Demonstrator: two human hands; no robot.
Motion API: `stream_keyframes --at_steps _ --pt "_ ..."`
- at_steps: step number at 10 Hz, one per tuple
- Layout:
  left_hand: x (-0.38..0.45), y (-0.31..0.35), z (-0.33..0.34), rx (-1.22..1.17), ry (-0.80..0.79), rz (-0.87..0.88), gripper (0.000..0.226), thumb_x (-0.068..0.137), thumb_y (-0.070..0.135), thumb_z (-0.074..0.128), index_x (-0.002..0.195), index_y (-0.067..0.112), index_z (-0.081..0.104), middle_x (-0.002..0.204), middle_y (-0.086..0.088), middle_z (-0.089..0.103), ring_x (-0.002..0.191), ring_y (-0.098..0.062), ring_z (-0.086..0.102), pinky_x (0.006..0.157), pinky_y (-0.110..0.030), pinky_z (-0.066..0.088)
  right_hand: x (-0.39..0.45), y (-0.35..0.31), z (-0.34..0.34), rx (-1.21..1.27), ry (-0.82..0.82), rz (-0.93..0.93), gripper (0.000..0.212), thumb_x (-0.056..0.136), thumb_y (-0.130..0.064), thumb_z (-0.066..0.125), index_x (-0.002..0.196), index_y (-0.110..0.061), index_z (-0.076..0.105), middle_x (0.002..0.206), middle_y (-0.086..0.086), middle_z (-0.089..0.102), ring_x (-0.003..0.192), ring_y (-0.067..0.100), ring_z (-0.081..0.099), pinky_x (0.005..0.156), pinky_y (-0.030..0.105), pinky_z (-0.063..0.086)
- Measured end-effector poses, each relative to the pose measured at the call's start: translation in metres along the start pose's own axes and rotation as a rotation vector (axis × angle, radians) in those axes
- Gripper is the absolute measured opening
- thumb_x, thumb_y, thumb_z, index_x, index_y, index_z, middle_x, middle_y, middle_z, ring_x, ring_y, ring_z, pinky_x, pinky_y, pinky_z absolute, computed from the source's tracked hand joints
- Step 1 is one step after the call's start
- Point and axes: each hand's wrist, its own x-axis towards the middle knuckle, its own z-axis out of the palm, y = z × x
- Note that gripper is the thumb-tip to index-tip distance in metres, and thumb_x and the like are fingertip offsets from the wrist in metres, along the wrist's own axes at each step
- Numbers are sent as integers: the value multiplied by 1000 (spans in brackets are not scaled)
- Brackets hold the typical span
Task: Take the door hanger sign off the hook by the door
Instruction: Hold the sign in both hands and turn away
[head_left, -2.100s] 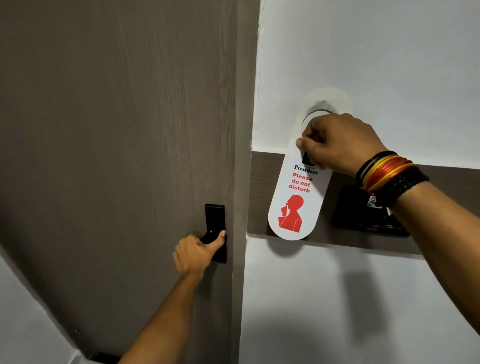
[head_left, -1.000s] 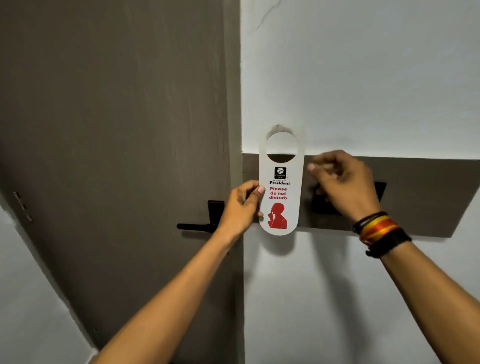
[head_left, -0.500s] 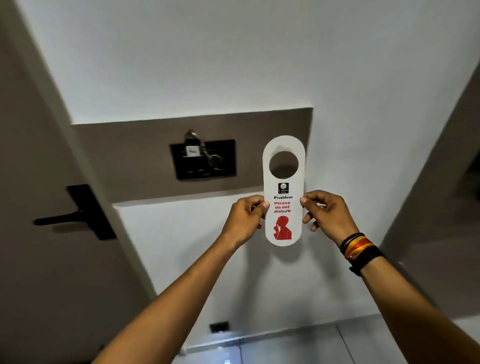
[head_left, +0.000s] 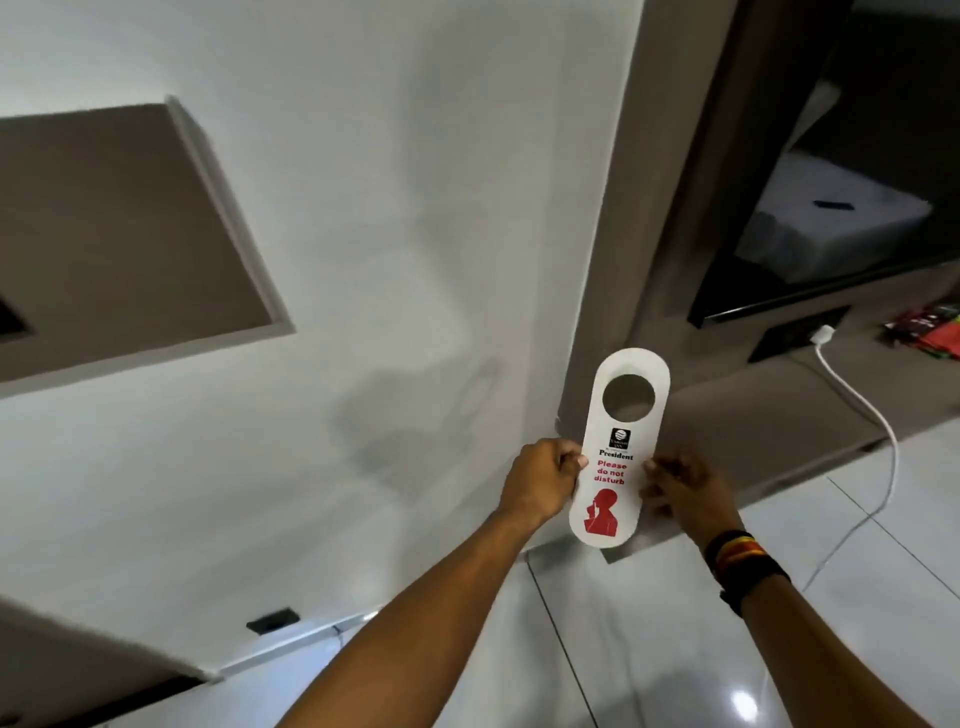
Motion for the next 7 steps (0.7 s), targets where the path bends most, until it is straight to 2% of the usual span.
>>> stream_keyframes --at_steps 1,2,3,4,5,6,7 --pt "29 3 45 -58 -27 -98 22 104 30 63 117 18 77 121 -9 81 102 -33 79 96 -51 65 33 27 -19 -13 31 92 8 98 -13 63 103 -7 67 86 12 71 69 25 65 63 32 54" --pt "53 7 70 -145 -86 -204 27 104 30 64 127 20 74 134 -7 76 114 -33 76 104 -52 61 70 48 -26 10 58 198 7 97 -9 63 101 -7 68 82 8 71 64 21 61 58 29 51" --pt "70 9 87 -210 -110 -276 33 108 24 58 139 17 66 142 -7 70 126 -35 70 110 -47 57 106 67 -26 33 68 317 9 94 -5 66 101 -6 71 76 10 69 55 21 56 54 27 48" --pt "83 1 99 -241 -138 -323 32 109 21 55 138 14 66 144 -9 68 124 -37 71 107 -48 59 132 85 -21 14 76 388 11 93 -1 64 96 -3 74 67 11 66 46 21 51 46 25 45" --pt "90 -11 109 -210 -174 -325 33 109 24 55 138 16 69 147 -10 68 126 -34 70 108 -45 59 142 98 -15 30 85 438 14 93 -2 62 84 -7 72 84 20 74 51 27 60 56 33 56" --pt "90 -22 116 -165 -178 -248 37 108 22 56 145 22 62 154 -6 61 137 -32 63 113 -45 53 134 100 -9 -153 166 341 14 94 -17 61 93 -10 73 99 18 75 81 38 68 82 43 57" --pt "77 -30 120 107 -64 -33 55 108 45 46 158 24 45 166 -3 46 151 -31 49 124 -49 43 107 91 7 -545 261 -30 43 101 -31 55 137 -9 55 139 18 58 123 39 57 97 45 51"
